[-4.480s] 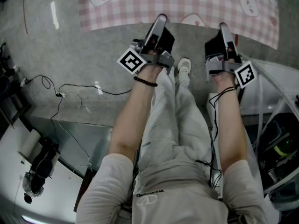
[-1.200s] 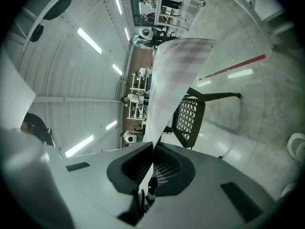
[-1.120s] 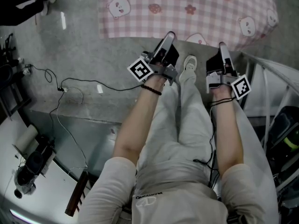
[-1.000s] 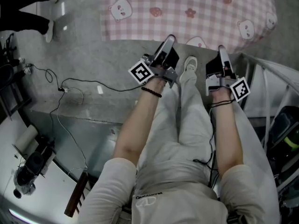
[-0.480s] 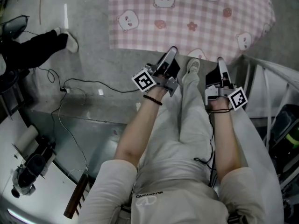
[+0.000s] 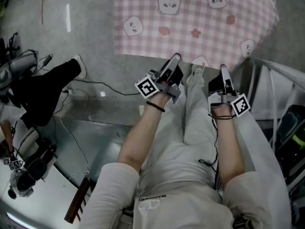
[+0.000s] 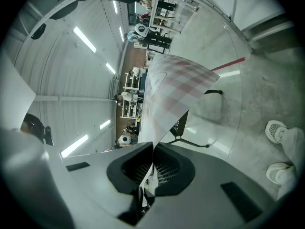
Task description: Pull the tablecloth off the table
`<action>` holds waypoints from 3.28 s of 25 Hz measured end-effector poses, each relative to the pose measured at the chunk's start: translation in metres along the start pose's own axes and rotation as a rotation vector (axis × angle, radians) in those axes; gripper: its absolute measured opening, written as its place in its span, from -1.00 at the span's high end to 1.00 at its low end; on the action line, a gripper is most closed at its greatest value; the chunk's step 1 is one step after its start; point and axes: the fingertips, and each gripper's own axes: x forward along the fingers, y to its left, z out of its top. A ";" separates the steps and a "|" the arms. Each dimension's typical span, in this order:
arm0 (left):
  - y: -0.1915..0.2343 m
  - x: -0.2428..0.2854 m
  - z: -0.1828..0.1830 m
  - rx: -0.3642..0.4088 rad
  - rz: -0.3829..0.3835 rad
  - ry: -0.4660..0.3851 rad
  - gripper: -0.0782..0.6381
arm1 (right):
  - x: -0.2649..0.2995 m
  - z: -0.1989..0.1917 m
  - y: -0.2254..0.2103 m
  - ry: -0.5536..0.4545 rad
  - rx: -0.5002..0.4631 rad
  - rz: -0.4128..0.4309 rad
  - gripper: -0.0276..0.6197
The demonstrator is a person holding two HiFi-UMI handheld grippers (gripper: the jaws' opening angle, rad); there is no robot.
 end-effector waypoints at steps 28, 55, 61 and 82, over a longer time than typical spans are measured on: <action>0.014 -0.011 -0.004 0.145 -0.205 0.051 0.77 | 0.000 -0.012 -0.017 0.022 -0.077 0.240 0.88; -0.005 0.004 -0.002 0.396 -0.614 0.157 0.77 | 0.006 -0.005 0.006 0.031 -0.324 0.651 0.88; -0.035 -0.020 -0.015 0.423 -0.627 0.196 0.77 | -0.027 -0.020 0.024 0.030 -0.298 0.678 0.88; -0.160 -0.089 -0.065 0.540 -0.805 0.268 0.77 | -0.146 -0.054 0.111 0.017 -0.372 0.896 0.88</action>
